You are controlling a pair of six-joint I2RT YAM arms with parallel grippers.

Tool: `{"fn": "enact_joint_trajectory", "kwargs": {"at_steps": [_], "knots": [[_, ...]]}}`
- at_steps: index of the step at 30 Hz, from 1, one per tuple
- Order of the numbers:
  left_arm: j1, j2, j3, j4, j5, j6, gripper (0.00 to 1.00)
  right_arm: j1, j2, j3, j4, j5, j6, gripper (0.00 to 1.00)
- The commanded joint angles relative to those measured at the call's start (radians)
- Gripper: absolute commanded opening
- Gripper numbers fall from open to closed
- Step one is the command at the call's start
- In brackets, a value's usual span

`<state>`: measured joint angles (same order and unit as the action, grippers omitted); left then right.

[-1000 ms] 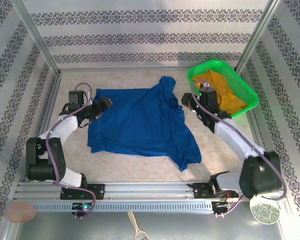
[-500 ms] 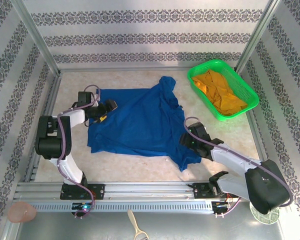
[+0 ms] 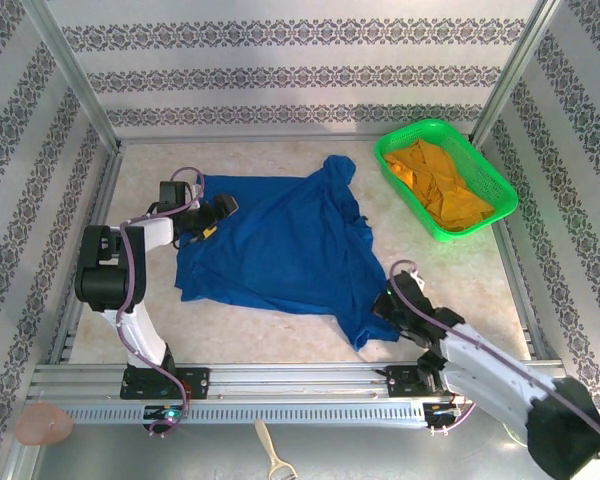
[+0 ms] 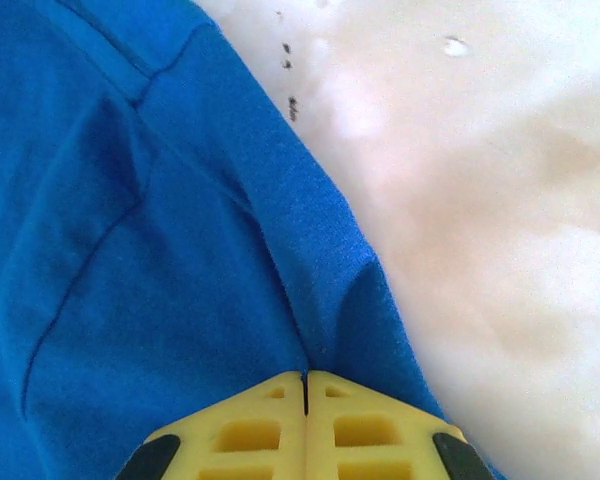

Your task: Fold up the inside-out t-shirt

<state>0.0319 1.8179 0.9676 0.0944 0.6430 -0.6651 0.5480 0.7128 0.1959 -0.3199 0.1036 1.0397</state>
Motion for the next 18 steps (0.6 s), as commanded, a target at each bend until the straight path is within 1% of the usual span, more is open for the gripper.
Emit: {"fn": "enact_joint_trajectory", "kwargs": {"at_steps": [1,2,3,4,7,10,12,14,15,17,18], "knots": [[-0.012,-0.087,0.022,-0.041,-0.011,0.037,1.00,0.011,-0.160,-0.018,-0.208,0.053,0.071,0.14],[-0.012,-0.139,0.015,-0.082,-0.030,0.055,1.00,0.009,-0.204,-0.014,-0.240,0.058,0.074,0.34],[-0.012,-0.198,0.003,-0.126,-0.047,0.078,1.00,0.009,-0.236,-0.005,-0.270,0.064,0.072,0.46],[-0.012,-0.251,-0.015,-0.156,-0.064,0.096,1.00,0.009,-0.256,0.004,-0.293,0.069,0.068,0.51],[-0.011,-0.436,-0.089,-0.303,-0.124,0.149,1.00,0.007,-0.275,0.031,-0.314,0.086,0.042,0.54],[-0.011,-0.611,-0.184,-0.453,-0.189,0.189,0.97,0.001,-0.232,0.076,-0.285,0.100,-0.017,0.54],[-0.011,-0.705,-0.250,-0.532,-0.231,0.202,0.90,-0.009,-0.172,0.121,-0.257,0.104,-0.078,0.54],[-0.012,-0.765,-0.310,-0.567,-0.247,0.197,0.84,-0.026,-0.107,0.174,-0.222,0.093,-0.155,0.54],[-0.011,-0.788,-0.338,-0.579,-0.256,0.196,0.78,-0.040,-0.071,0.204,-0.203,0.081,-0.192,0.56],[-0.011,-0.808,-0.382,-0.588,-0.284,0.193,0.71,-0.069,-0.004,0.259,-0.172,0.048,-0.268,0.56],[-0.012,-0.809,-0.398,-0.585,-0.294,0.188,0.69,-0.088,0.032,0.281,-0.151,0.026,-0.303,0.56]]}}
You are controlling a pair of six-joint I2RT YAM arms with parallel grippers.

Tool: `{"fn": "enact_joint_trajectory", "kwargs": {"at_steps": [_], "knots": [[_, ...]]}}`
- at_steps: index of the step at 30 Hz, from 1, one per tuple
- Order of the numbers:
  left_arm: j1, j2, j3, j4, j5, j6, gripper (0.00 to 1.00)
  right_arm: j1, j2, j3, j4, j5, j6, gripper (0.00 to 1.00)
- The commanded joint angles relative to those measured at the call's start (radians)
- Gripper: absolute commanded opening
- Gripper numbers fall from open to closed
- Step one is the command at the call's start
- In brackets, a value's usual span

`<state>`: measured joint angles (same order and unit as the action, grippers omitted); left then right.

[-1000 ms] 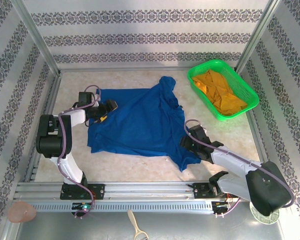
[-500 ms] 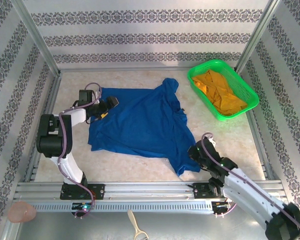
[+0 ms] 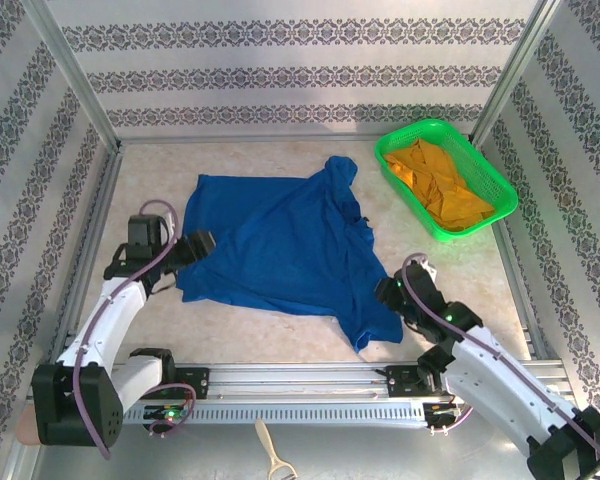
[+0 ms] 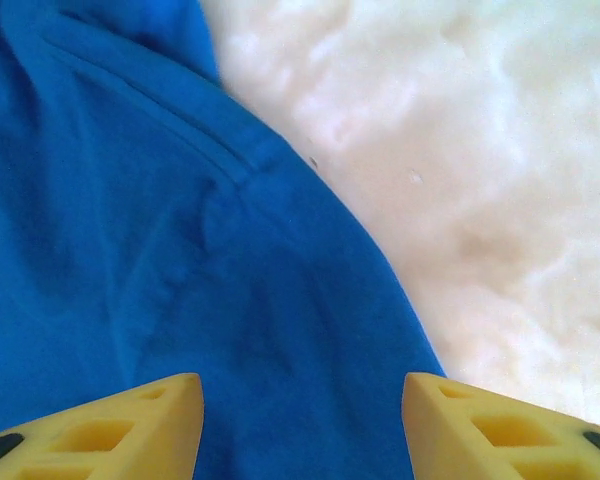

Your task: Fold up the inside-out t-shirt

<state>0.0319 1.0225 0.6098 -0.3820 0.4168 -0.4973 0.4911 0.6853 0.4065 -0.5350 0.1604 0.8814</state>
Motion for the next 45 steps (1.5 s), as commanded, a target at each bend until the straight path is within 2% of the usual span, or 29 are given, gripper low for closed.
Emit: {"fn": "enact_joint_trajectory", "kwargs": {"at_steps": [1,5,9,15,22,24,25,28,29,36,41,45], "knots": [[-0.012,-0.011,-0.050,-0.104,-0.075,0.011,0.68,-0.053,0.093,0.089,0.086,-0.061,-0.175,0.56],[-0.012,-0.009,-0.084,-0.007,-0.066,-0.057,0.68,-0.152,0.297,0.193,0.186,-0.228,-0.297,0.57],[-0.012,0.079,-0.021,0.065,-0.030,-0.068,0.72,-0.161,0.540,0.323,0.257,-0.300,-0.386,0.58],[-0.031,0.247,0.055,0.108,0.025,-0.050,0.76,-0.143,0.829,0.512,0.264,-0.248,-0.462,0.60],[-0.041,0.343,-0.025,0.247,0.042,-0.104,0.80,-0.142,0.964,0.539,0.292,-0.162,-0.441,0.58],[-0.041,0.380,-0.045,0.285,0.046,-0.116,0.81,-0.154,0.981,0.526,0.315,-0.162,-0.433,0.52],[-0.042,0.393,-0.052,0.299,0.046,-0.123,0.81,-0.162,0.984,0.522,0.322,-0.164,-0.427,0.43],[-0.042,0.421,-0.076,0.321,0.033,-0.147,0.82,-0.182,0.938,0.492,0.322,-0.151,-0.420,0.03],[-0.042,0.424,-0.084,0.324,0.024,-0.153,0.82,-0.189,0.903,0.471,0.322,-0.139,-0.416,0.00],[-0.041,0.421,-0.115,0.348,0.005,-0.180,0.82,-0.285,0.560,0.222,0.302,-0.133,-0.286,0.00],[-0.041,0.405,-0.117,0.339,-0.004,-0.180,0.82,-0.306,0.455,0.103,0.280,-0.116,-0.168,0.00],[-0.042,0.346,-0.097,0.294,-0.006,-0.180,0.82,-0.306,0.355,0.005,0.267,-0.052,-0.004,0.00]]}}
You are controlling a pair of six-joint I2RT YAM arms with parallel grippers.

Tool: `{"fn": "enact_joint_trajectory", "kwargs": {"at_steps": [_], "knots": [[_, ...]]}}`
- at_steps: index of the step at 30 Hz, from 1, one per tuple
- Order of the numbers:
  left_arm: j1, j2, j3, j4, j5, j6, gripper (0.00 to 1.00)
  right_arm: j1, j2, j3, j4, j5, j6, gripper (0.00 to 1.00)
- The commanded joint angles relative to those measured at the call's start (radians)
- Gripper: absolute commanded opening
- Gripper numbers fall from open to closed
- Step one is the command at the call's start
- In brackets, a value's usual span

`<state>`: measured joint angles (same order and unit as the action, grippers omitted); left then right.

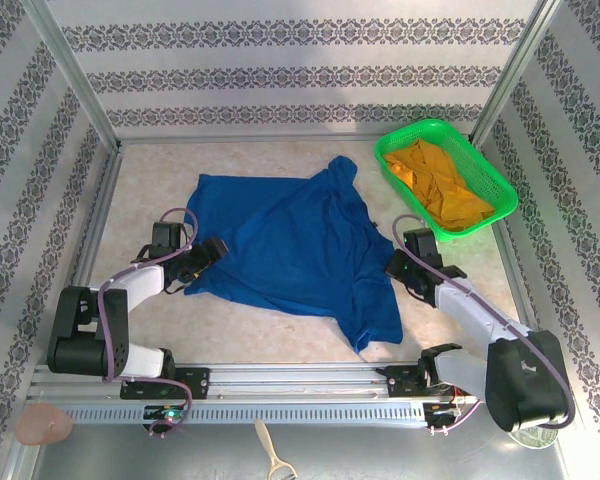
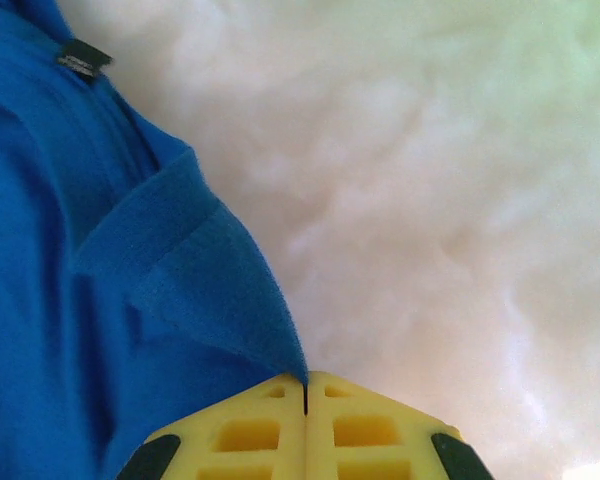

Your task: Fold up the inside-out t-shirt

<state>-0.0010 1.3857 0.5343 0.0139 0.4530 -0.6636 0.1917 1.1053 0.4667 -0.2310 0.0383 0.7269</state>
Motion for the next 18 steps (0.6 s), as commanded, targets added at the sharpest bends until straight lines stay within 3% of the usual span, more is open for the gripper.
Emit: {"fn": "enact_joint_trajectory", "kwargs": {"at_steps": [1,5,7,9,15,18], "knots": [[-0.008,-0.040,-0.009,-0.116,-0.042,-0.014,0.83,-0.007,-0.111,-0.094,-0.029,0.086,0.202,0.00],[-0.010,-0.095,0.073,-0.189,-0.051,-0.003,0.85,-0.008,-0.224,-0.171,-0.031,0.132,0.303,0.00],[-0.002,-0.098,0.147,-0.227,-0.066,0.021,0.87,-0.013,-0.221,-0.147,-0.031,0.119,0.273,0.34],[0.014,-0.074,0.241,-0.264,-0.091,0.052,0.90,-0.010,-0.211,-0.085,-0.048,0.096,0.219,0.45],[0.079,0.169,0.603,-0.328,-0.119,0.158,0.89,0.033,-0.155,0.064,-0.008,0.059,0.050,0.44],[0.077,0.371,0.831,-0.405,-0.146,0.248,0.77,0.039,-0.004,0.152,0.081,-0.032,-0.025,0.44]]}}
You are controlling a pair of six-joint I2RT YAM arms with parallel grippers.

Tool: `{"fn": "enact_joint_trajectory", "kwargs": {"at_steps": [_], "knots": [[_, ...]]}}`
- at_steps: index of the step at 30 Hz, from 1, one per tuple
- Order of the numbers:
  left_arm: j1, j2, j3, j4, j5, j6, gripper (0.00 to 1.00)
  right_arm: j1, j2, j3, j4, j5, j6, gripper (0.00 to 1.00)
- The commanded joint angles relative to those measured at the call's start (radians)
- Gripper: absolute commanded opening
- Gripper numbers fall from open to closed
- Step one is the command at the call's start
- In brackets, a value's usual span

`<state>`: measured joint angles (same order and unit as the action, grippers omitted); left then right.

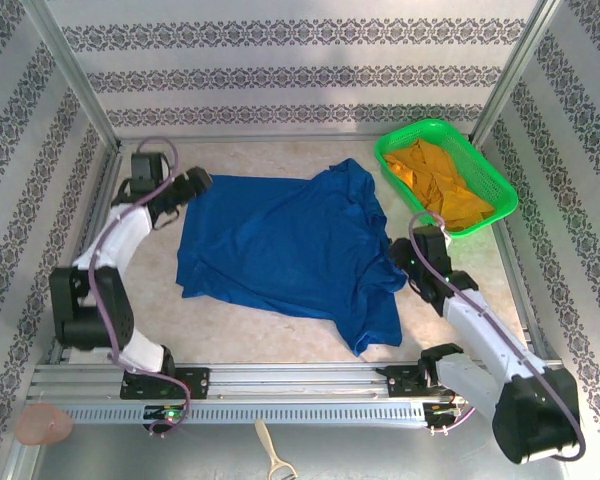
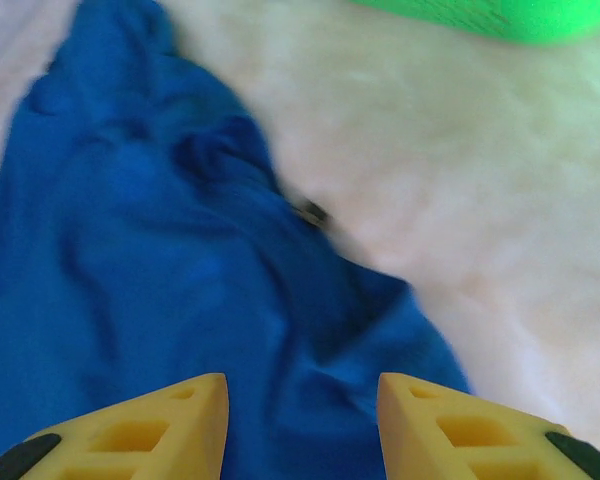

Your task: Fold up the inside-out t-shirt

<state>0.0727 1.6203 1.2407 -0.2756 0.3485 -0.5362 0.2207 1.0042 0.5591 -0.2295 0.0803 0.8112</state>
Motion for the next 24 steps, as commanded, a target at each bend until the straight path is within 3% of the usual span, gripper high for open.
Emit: {"fn": "enact_joint_trajectory", "kwargs": {"at_steps": [1,3,5,12,17,24], "knots": [[0.000,0.202,0.194,-0.139,-0.061,0.149,0.70,0.012,0.163,0.094,0.112,-0.103,-0.114,0.44],[-0.011,0.312,0.318,-0.178,-0.108,0.203,0.51,0.012,0.298,0.163,0.178,-0.169,-0.121,0.45],[-0.035,0.404,0.418,-0.206,-0.169,0.264,0.44,0.018,0.436,0.260,0.206,-0.219,-0.126,0.44],[-0.185,0.666,0.742,-0.363,-0.477,0.557,0.48,0.032,0.839,0.624,0.212,-0.326,-0.086,0.43],[-0.200,0.737,0.805,-0.375,-0.608,0.577,0.49,0.040,0.966,0.742,0.202,-0.327,-0.053,0.43],[-0.187,0.752,0.804,-0.372,-0.702,0.577,0.48,0.047,1.037,0.786,0.193,-0.286,-0.024,0.42]]}}
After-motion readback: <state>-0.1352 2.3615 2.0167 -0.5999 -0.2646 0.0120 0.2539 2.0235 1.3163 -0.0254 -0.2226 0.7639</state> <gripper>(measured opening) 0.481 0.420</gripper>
